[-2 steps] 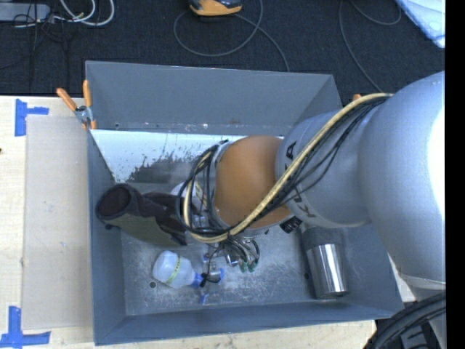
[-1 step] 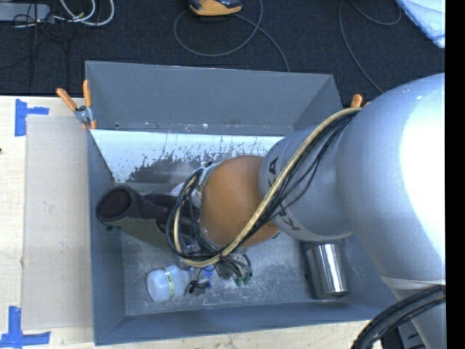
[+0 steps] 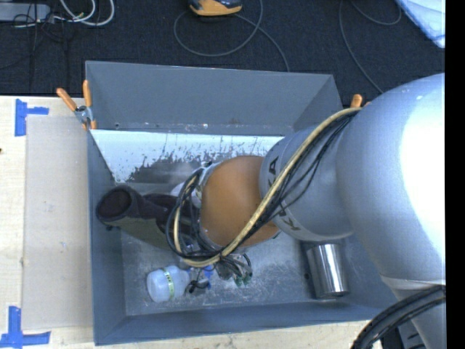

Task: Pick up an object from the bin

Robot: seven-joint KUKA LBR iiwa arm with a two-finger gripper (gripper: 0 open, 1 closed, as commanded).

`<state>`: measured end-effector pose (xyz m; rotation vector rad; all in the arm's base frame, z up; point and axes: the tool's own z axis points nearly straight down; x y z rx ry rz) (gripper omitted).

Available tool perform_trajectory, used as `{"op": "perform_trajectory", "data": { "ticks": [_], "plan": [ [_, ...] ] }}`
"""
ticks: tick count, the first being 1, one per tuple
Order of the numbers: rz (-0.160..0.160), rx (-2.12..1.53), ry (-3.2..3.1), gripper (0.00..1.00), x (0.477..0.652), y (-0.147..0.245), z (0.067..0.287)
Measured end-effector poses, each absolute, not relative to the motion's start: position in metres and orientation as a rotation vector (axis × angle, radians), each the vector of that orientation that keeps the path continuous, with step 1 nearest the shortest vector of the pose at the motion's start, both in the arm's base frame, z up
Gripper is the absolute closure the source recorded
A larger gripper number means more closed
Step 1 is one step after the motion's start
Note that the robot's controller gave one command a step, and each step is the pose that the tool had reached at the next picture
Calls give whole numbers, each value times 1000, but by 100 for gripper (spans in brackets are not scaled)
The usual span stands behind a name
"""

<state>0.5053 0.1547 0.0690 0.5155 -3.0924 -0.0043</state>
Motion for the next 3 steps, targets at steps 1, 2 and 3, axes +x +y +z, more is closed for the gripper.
{"op": "perform_trajectory", "data": {
  "ticks": [1,2,3],
  "plan": [
    [-4,496,-3095,100,502,161,80],
    [-5,463,-3100,100,502,165,94],
    [-5,435,-3104,100,506,172,88]
  ]
}}
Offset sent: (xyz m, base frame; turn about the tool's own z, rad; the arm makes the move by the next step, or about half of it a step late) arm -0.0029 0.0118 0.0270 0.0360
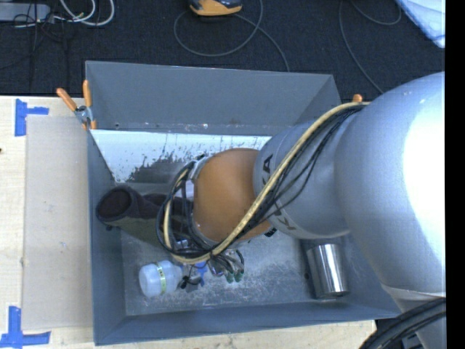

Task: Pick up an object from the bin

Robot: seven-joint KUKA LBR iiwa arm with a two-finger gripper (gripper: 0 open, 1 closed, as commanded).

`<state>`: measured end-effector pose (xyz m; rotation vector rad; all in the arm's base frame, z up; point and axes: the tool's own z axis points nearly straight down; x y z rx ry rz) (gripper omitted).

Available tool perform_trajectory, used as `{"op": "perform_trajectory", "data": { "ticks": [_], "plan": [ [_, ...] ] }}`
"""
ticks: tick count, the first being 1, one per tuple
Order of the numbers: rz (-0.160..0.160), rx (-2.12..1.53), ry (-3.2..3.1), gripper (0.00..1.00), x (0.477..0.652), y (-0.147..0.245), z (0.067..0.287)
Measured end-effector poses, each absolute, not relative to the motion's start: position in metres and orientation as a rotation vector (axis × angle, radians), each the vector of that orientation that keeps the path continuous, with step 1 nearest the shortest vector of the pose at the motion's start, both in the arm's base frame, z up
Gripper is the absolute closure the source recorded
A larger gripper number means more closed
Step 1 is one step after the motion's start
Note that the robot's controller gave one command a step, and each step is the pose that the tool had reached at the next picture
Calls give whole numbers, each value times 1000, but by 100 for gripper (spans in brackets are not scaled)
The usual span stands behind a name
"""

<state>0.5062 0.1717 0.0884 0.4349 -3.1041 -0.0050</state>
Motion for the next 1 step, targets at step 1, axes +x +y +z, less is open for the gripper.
{"op": "perform_trajectory", "data": {
  "ticks": [1],
  "plan": [
    [-5,363,-3113,100,506,176,238]
  ]
}}
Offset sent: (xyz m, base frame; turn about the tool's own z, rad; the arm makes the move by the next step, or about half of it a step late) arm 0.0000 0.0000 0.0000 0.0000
